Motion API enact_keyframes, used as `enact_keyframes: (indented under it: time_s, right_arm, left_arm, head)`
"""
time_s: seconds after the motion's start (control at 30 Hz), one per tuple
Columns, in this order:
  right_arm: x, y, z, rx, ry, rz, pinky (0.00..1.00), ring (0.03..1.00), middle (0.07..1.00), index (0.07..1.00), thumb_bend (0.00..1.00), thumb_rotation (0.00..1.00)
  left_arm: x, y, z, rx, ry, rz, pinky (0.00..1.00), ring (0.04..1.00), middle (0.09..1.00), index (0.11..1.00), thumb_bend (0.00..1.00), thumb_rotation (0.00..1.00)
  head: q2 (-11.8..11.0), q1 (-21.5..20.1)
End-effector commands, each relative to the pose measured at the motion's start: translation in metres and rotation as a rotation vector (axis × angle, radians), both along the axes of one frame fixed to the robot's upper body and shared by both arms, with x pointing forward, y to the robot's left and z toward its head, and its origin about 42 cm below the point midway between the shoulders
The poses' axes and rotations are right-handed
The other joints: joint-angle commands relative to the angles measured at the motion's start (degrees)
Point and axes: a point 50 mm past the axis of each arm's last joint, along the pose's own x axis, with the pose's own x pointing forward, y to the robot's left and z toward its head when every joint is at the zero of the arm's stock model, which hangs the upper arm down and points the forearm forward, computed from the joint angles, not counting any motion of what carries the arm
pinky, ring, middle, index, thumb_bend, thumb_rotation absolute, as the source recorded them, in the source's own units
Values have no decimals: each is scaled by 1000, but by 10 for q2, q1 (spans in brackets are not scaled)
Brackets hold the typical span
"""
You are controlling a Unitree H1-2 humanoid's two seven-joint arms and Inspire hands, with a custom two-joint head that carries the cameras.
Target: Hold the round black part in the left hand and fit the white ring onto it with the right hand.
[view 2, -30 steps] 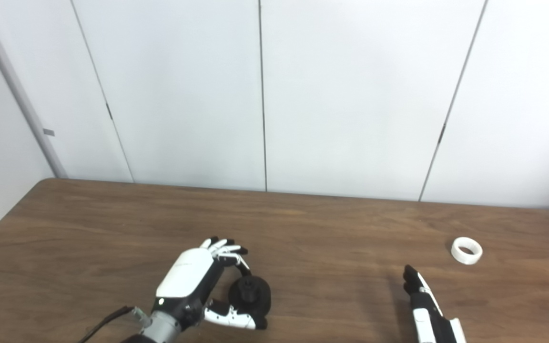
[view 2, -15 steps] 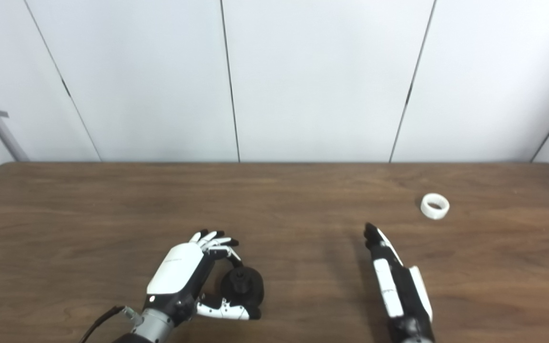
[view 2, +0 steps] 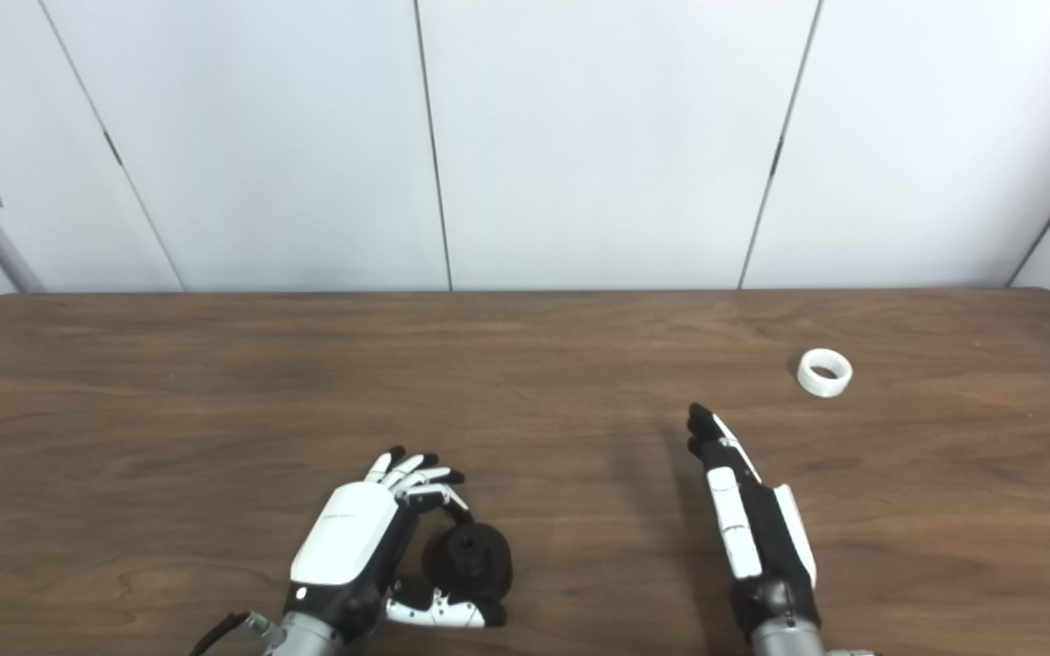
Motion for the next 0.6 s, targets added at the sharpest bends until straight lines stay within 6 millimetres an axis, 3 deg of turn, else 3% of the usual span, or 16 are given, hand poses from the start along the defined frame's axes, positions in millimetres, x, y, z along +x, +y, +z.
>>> enact_keyframes:
  time_s: [0.0,0.57]
  right_arm:
    - [5,2,21,7,-93,3,991,928,925,904,537,1000]
    - [12,-13,37,-6,-124,-41,1000,915,914,900,533,1000]
  left_arm:
    - [1,-2,4,-8,-70,1,1000,911,812,485,523,52]
    - [1,-2,-7,-14,-93,14,1000,900,806,485,522,53]
  head:
    - [2,-1]
    - [10,-10]
